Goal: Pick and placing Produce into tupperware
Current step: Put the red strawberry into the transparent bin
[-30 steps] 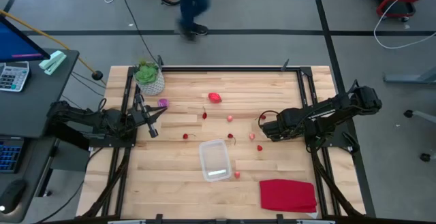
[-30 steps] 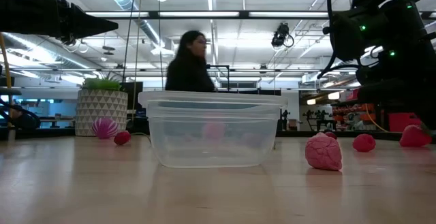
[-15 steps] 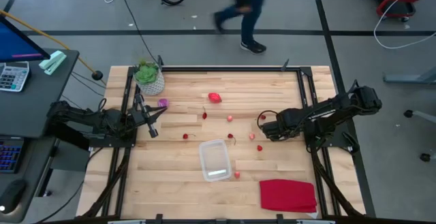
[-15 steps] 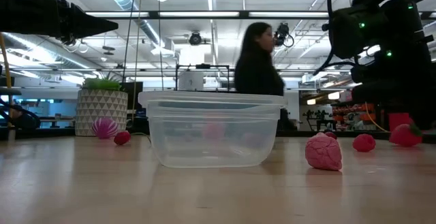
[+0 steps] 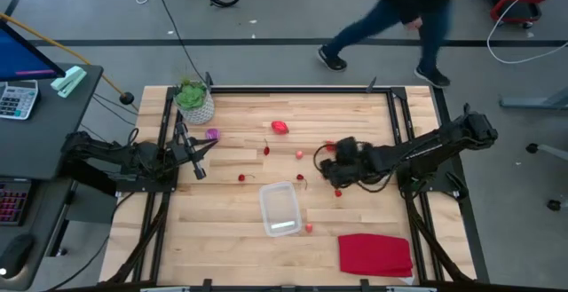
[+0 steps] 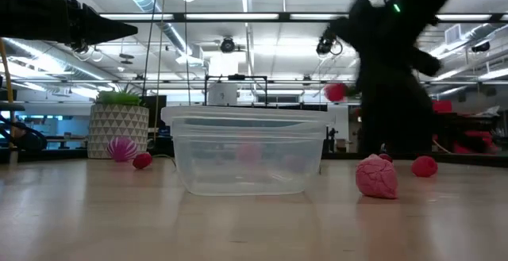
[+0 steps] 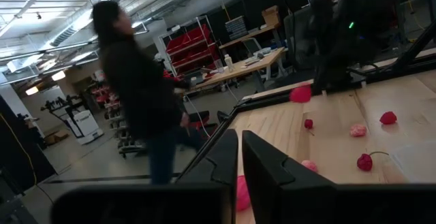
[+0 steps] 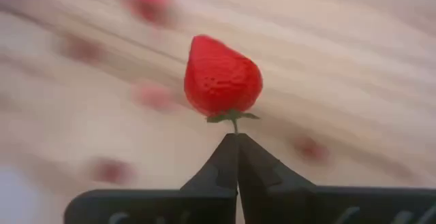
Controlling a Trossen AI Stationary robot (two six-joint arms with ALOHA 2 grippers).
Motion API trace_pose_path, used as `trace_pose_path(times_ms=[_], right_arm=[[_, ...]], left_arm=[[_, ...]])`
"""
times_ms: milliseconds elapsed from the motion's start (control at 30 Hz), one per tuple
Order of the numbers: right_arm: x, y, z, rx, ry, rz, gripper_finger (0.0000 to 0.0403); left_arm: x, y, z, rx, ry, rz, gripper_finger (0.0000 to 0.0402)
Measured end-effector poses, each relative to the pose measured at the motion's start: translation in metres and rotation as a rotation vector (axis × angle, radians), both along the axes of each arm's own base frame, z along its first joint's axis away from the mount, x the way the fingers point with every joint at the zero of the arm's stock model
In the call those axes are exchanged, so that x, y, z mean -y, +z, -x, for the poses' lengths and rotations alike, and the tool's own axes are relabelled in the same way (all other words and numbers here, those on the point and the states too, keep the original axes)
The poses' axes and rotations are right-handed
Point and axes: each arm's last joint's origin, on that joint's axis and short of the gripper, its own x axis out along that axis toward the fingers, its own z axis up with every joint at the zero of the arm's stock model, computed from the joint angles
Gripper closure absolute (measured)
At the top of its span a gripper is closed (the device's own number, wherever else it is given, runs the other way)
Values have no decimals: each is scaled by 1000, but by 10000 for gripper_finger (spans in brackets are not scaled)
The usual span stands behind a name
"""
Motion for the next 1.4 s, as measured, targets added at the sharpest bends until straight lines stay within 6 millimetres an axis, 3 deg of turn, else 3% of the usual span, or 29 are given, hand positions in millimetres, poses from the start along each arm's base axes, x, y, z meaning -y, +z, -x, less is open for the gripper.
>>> trace_pose_path(times_ms=[133, 267, 367, 567, 700, 900, 1067, 1167, 1400], right_arm=[[-23, 26, -33, 243, 307, 124, 401], [-41, 40, -49, 369, 549, 240, 401], [-48, 29, -56, 348, 672, 219, 401], [-55, -12, -78, 247, 825, 76, 401], [-61, -3, -108, 234, 923, 30, 401], [-64, 20, -138, -118, 942, -69, 402], [-69, 37, -156, -183, 967, -172, 402], [-71, 33, -164, -204, 971, -190, 402], [-64, -10, -169, -371, 899, -268, 402]], left_arm=[[0, 0, 0, 0, 0, 0, 381], [0, 0, 0, 1, 0, 2, 377], [0, 0, 0, 1, 0, 2, 373], [0, 0, 0, 1, 0, 1, 377], [0, 0, 0, 1, 0, 1, 384], [0, 0, 0, 0, 0, 1, 381], [0, -1, 0, -15, -1, -2, 375], [0, -2, 0, -19, 0, -3, 376], [0, -3, 0, -27, 0, -5, 386]])
